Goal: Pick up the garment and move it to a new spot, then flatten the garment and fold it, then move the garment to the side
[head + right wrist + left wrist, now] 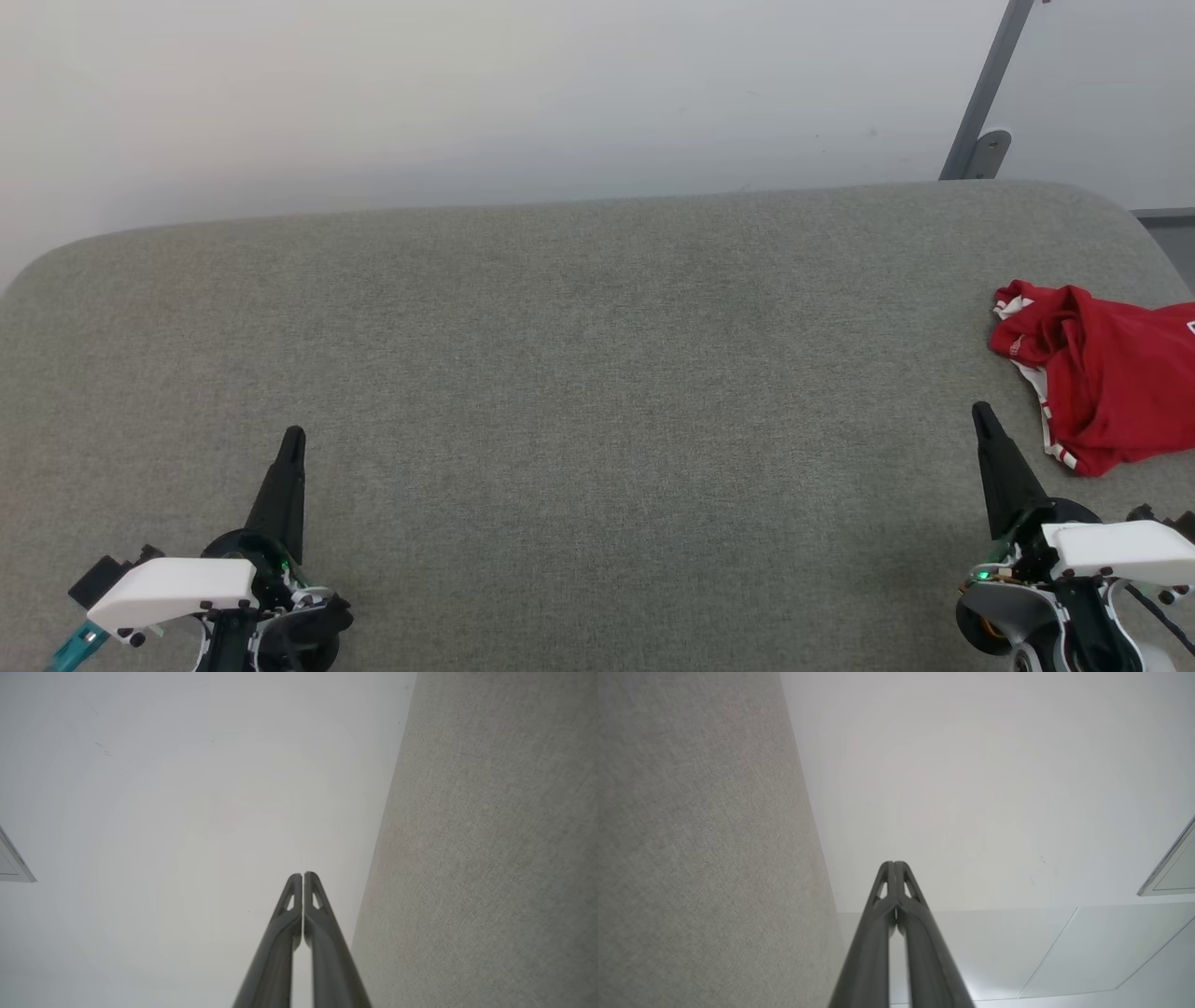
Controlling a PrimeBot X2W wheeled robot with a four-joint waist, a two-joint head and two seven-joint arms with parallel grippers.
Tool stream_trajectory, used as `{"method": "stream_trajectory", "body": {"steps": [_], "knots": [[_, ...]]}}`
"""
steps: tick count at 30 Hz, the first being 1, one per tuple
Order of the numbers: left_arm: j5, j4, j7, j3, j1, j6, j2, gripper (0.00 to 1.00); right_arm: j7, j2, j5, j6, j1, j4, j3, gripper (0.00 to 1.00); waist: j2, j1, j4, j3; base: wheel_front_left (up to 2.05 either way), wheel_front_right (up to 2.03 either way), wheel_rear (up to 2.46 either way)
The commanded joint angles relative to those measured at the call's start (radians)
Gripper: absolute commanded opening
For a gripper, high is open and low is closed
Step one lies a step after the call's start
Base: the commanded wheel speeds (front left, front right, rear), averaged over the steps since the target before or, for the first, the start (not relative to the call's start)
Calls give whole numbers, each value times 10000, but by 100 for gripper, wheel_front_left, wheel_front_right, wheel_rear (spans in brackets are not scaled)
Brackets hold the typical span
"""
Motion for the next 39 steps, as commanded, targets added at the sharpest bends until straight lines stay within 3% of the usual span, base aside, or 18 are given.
{"method": "stream_trajectory", "body": {"steps": [1, 39], "knots": [[-9, 2, 67, 27, -127, -55, -7, 0, 24, 13, 39, -3, -37, 27, 1, 0, -1, 0, 0, 0, 0, 0, 0], [3, 0, 56, 37, -129, -55, -9, 0, 22, 14, 40, -3, -37, 27, -1, 0, -1, 0, 0, 0, 0, 0, 0]]}}
